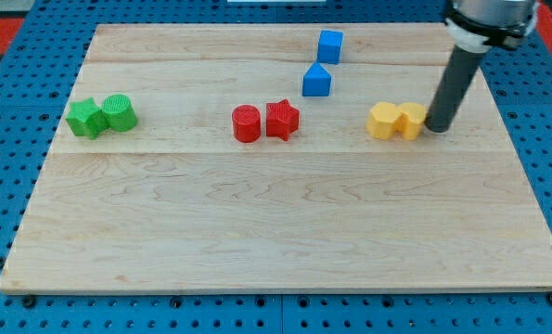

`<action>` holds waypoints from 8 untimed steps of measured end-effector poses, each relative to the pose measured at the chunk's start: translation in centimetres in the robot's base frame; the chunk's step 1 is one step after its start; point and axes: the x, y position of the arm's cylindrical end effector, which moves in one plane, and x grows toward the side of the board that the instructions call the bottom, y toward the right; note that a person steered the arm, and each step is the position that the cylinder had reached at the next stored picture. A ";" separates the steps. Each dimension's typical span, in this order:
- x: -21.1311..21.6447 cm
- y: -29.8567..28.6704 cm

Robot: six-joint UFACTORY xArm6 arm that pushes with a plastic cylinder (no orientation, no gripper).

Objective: Push the red blocks to the left

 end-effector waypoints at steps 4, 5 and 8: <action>0.1 -11.3; 0.1 -16.7; -0.1 -22.4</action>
